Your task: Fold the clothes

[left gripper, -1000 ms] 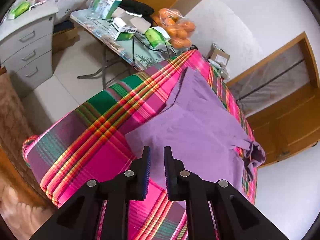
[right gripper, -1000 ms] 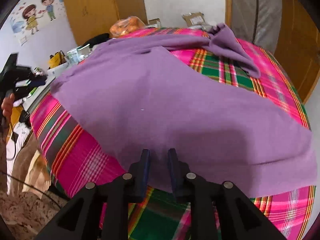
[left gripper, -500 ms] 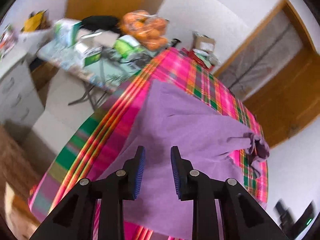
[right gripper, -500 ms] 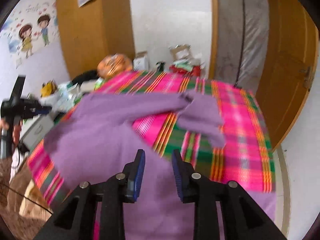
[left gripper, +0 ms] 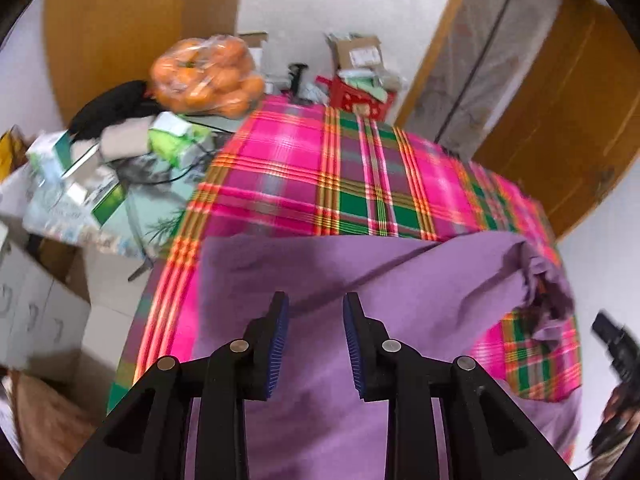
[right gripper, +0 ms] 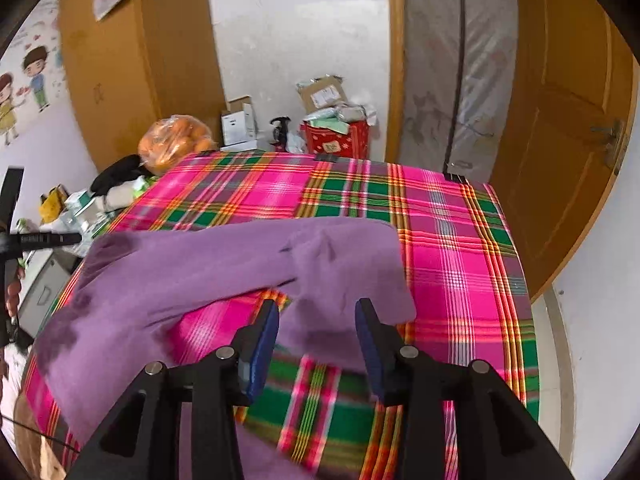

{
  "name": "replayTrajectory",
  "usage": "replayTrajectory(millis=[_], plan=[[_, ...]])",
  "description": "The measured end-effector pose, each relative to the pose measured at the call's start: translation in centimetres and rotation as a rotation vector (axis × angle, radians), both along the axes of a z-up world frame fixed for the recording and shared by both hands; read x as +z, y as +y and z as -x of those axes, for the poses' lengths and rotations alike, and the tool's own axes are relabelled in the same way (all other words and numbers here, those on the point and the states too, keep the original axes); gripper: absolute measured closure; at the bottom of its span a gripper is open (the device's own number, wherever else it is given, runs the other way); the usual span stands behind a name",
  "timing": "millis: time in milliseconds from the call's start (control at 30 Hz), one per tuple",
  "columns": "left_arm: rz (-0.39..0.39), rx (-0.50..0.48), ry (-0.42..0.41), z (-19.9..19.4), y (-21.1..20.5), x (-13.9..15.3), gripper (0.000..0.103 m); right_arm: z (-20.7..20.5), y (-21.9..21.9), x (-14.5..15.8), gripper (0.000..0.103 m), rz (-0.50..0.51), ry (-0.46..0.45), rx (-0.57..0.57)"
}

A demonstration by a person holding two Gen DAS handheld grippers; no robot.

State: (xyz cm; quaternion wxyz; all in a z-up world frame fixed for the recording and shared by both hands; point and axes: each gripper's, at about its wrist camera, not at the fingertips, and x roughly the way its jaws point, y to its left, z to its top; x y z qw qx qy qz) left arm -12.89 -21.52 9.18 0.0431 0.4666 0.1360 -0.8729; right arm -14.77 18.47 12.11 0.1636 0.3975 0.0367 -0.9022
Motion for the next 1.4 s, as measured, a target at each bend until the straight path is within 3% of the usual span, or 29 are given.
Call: replayTrajectory(millis=[300,433,500,600,900,1167,1267,1400], plan=[[0.114,-0.098,-0.126,7.4,2.8,-5.5,0.073,5.5,-0.9,-4.9,0.06,-0.008,-0.115,0.013],[0.115,-0.116,-0.171,9.1,3.6,-7.5,0.073,5.9,-0.9,-6.6,0.06,-0.065,-0.131,-0.022],[0.131,-0.118,-0.155,9.3,3.8,-7.6,0.073,5.9,-0.5,-6.7,0.067,-0.068,-0.125,-0.035],[0.139,-0.123,-0.146,9.5,3.9,-7.7,0.073,5.7,0.5,-6.5,0.094,-0.088,-0.096,-0.082],[0.172,-0.151,-0.124,9.5,4.2,-7.7,0.073,3.9,6.8,-2.8,0.097,-0.093,0.027,-0.279],[0.144,-0.134,-0.112,9.4,3.8,-7.7,0.073,2.1,11.2,-1.3,0.098,-0.168,0.083,-0.407],[0.136,-0.131,-0.107,9.3,3.7,-7.7,0.073,1.4,12.0,-1.9,0.098,-0.205,0.075,-0.425],[0.157,-0.153,-0.113,9.5,3.9,-7.6,0.073,1.2,12.4,-4.6,0.098,-0.292,-0.026,-0.403]])
